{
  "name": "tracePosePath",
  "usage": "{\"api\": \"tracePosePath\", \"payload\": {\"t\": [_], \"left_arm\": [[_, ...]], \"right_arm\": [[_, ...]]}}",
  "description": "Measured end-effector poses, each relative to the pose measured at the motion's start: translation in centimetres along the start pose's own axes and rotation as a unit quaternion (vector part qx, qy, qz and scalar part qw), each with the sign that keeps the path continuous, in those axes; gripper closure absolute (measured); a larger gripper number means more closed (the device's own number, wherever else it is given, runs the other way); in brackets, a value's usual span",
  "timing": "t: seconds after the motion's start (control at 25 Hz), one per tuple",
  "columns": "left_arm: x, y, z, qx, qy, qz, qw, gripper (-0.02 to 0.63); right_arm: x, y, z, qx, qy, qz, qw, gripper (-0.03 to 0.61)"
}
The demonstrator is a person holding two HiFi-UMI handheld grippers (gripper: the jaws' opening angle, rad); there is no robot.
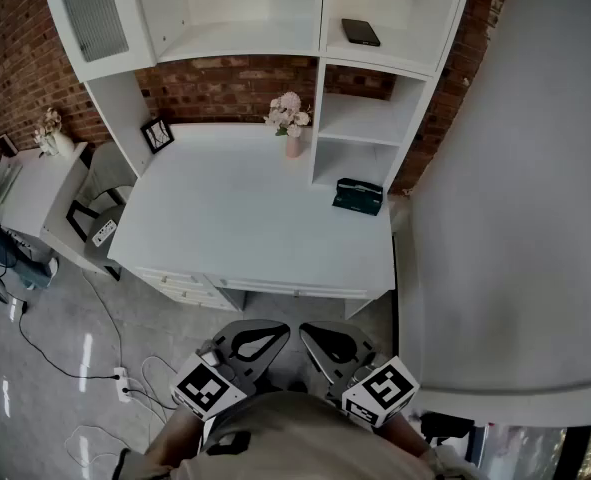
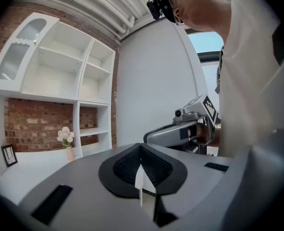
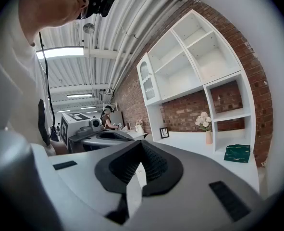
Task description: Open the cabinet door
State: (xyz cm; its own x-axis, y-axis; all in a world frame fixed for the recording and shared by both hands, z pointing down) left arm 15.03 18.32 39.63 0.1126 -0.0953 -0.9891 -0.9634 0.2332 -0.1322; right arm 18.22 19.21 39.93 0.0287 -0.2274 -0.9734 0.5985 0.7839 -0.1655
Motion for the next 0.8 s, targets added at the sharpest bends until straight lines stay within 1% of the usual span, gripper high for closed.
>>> {"api": "tracePosePath", "payload": {"t": [0.16, 0.24, 0.36, 0.4, 0.48, 0.56, 0.6, 0.8], "left_arm": [[0.5, 1.1, -2.8, 0.009, -0.012, 0.007, 0.9999, 0.597], [0.6, 1.9, -4.2, 0.012, -0.010, 0.012, 0.9998, 0.597], [0.4, 3.2, -6.1, 0.020, -0.002, 0.016, 0.9997, 0.597], [0.3, 3.6, -6.9, 0.030, 0.005, 0.015, 0.9994, 0.597], [-0.1, 4.3, -9.2, 0.066, 0.014, 0.011, 0.9977, 0.597], [-0.6, 5.2, -11.4, 0.097, 0.012, 0.008, 0.9952, 0.597], [-0.8, 5.6, -12.1, 0.103, 0.014, 0.009, 0.9946, 0.597], [-0.9, 7.0, -13.3, 0.101, 0.032, 0.023, 0.9942, 0.597]], "right_arm": [[0.8, -2.9, -0.9, 0.013, 0.011, 0.000, 1.000, 0.554], [1.0, -4.4, -1.4, 0.014, 0.018, -0.005, 1.000, 0.554], [0.8, -6.1, -1.2, -0.007, 0.010, -0.009, 1.000, 0.554], [1.0, -6.6, -1.0, -0.015, 0.008, -0.007, 1.000, 0.554], [1.6, -7.5, -0.5, -0.025, 0.007, -0.003, 1.000, 0.554], [2.1, -8.3, -0.3, -0.025, 0.010, 0.000, 1.000, 0.554], [2.2, -8.7, -0.4, -0.023, 0.010, 0.001, 1.000, 0.554], [2.1, -10.4, -1.8, 0.002, 0.016, -0.008, 1.000, 0.554]]}}
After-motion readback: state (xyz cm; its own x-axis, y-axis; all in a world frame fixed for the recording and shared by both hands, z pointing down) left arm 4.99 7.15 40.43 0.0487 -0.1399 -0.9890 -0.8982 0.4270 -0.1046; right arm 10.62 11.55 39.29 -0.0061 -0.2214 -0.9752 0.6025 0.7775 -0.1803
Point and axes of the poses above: the fingertips, and each gripper's own axes: y backward along the fingers, z to its right, x out of its top, the point moved 1 cm from there along y, backward along the fingers, and after that the axes turned 2 degrees about y, right-handed, at the moved point
